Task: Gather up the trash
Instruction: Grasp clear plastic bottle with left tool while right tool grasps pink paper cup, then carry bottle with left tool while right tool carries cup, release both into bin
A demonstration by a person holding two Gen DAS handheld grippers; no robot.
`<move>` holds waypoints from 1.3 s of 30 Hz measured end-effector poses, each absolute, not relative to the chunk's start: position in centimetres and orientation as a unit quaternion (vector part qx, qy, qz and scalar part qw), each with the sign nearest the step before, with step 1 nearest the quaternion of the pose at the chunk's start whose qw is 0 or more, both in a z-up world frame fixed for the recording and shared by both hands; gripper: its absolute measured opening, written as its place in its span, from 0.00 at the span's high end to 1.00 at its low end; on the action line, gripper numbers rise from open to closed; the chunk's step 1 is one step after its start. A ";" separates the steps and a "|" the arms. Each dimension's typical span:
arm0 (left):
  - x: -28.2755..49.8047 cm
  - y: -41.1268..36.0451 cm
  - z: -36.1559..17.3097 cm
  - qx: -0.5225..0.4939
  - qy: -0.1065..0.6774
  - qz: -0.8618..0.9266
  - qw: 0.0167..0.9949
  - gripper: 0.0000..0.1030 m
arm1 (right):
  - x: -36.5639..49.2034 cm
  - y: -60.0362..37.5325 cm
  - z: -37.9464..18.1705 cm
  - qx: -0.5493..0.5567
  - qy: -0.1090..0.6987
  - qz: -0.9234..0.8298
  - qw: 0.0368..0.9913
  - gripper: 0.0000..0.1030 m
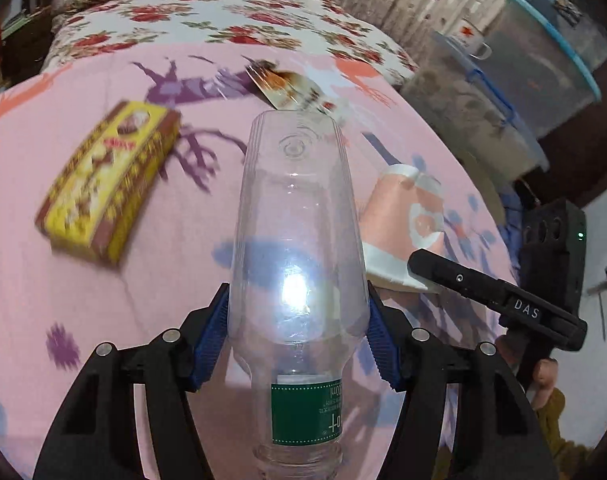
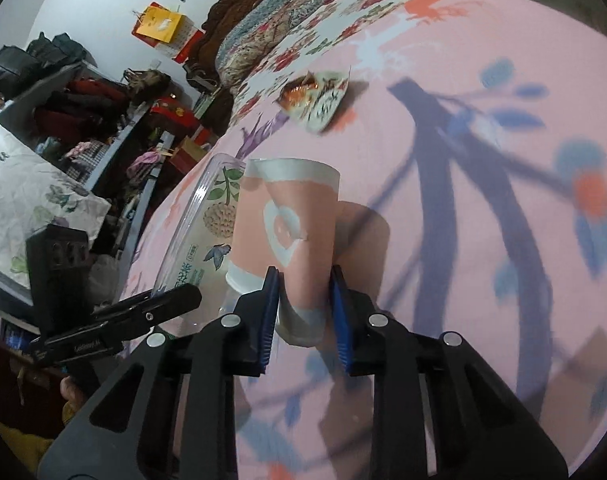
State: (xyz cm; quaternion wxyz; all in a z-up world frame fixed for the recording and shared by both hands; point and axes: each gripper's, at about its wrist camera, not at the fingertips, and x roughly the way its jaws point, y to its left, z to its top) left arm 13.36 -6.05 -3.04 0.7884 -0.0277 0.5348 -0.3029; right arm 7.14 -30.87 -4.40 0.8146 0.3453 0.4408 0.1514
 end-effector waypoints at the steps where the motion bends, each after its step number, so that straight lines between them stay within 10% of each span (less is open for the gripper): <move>1: 12.7 -5.9 -3.1 -0.031 0.536 -0.312 0.784 0.43 | 6.4 -31.1 -4.5 0.352 0.439 0.152 0.813 0.74; 12: 12.3 -10.7 -0.1 -0.051 0.524 -0.389 0.756 0.43 | 1.7 -38.4 -3.8 0.402 0.382 0.067 0.829 0.75; 29: 17.0 -44.1 -1.5 0.068 0.577 -0.508 0.636 0.42 | -3.6 -61.6 -4.6 0.475 0.265 -0.172 0.822 0.75; 31: 17.8 -47.2 -2.2 0.077 0.580 -0.502 0.637 0.41 | -2.4 -62.9 -5.0 0.468 0.272 -0.187 0.820 0.69; 34: 19.1 -50.8 -3.3 0.084 0.590 -0.480 0.644 0.36 | -1.5 -64.8 -5.8 0.467 0.271 -0.204 0.817 0.27; 39: 19.6 -49.9 -2.2 0.063 0.574 -0.489 0.654 0.27 | -2.2 -63.9 -4.7 0.454 0.238 -0.219 0.830 0.27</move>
